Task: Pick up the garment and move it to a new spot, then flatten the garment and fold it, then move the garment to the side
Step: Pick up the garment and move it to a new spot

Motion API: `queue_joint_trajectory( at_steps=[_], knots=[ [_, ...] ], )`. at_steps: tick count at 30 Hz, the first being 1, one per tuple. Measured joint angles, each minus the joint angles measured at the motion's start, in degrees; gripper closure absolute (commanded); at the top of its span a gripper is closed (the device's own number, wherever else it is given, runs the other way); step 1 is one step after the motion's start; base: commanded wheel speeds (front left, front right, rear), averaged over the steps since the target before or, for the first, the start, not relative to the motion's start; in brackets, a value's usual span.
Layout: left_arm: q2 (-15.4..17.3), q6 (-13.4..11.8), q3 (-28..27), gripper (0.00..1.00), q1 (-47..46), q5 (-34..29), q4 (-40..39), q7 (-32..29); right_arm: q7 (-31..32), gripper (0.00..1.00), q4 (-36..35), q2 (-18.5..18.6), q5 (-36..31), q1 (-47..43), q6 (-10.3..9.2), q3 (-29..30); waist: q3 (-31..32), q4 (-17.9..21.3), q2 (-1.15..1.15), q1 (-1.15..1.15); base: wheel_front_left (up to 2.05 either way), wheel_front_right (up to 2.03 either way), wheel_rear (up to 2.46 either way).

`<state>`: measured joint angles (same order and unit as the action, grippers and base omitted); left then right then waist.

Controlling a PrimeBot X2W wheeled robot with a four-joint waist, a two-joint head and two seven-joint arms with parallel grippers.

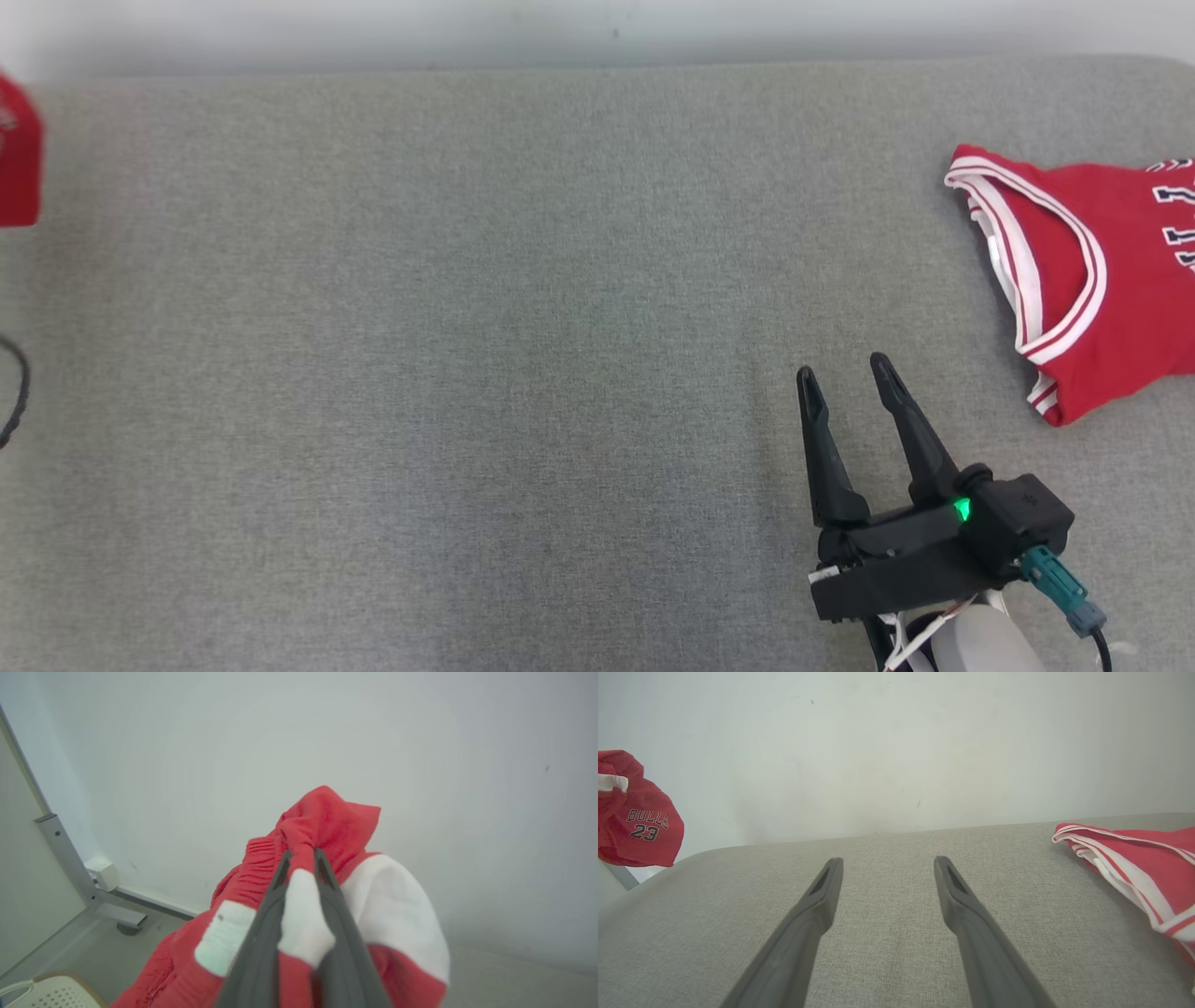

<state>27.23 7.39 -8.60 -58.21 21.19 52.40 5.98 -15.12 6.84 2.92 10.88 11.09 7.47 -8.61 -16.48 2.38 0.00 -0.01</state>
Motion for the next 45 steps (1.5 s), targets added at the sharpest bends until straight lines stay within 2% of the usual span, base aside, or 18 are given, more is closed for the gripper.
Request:
queue_joint_trajectory(
  at_steps=[6,10,16,22,28,34,41,45],
  knots=[
    [-2.4,0.1,5.6,1.0,-0.1,3.6,-12.8,-2.4,0.0,0.0,0.2,0.0,0.5,-0.6,0.0,0.0,1.7,-0.4,0.0,0.0,0.0,0.0,0.0],
    [-5.6,0.1,7.9,1.0,1.0,5.4,-22.1,-5.3,0.0,0.0,0.2,0.0,1.1,-0.9,0.0,-0.2,2.0,0.3,0.0,0.0,0.0,0.0,0.0],
    [-11.6,-1.7,11.6,1.0,3.9,6.4,-35.9,-10.2,0.0,0.0,0.2,0.0,2.4,-1.1,0.0,-0.4,1.9,2.1,0.0,0.0,0.0,0.0,0.0],
    [-17.1,-2.8,16.7,1.0,7.5,7.0,-44.4,-13.5,0.0,0.0,0.5,0.0,3.2,-1.1,0.0,-0.8,2.0,4.3,0.0,0.0,0.0,0.0,0.0],
    [-20.8,-2.9,21.6,1.0,13.0,7.3,-46.6,-14.6,0.0,0.0,0.6,0.0,3.7,-1.4,0.0,-0.8,2.5,6.6,0.0,0.0,0.0,0.0,0.0],
    [-21.9,-3.6,23.6,1.0,21.7,8.3,-45.7,-13.4,0.0,0.0,0.3,0.0,3.7,-1.8,0.0,-0.3,2.9,8.5,0.0,0.01,0.0,0.0,0.0],
    [-22.1,-3.3,25.7,1.0,33.4,10.3,-39.9,-10.7,0.0,0.0,0.2,0.0,3.4,-2.5,0.0,0.1,3.5,9.0,0.0,0.01,0.0,0.0,0.0],
    [-22.9,-2.7,27.1,1.0,37.3,11.2,-33.7,-8.3,0.0,0.0,0.5,0.0,2.9,-3.0,0.0,0.0,4.2,8.3,0.0,0.01,0.0,0.0,0.0]
  ],
)
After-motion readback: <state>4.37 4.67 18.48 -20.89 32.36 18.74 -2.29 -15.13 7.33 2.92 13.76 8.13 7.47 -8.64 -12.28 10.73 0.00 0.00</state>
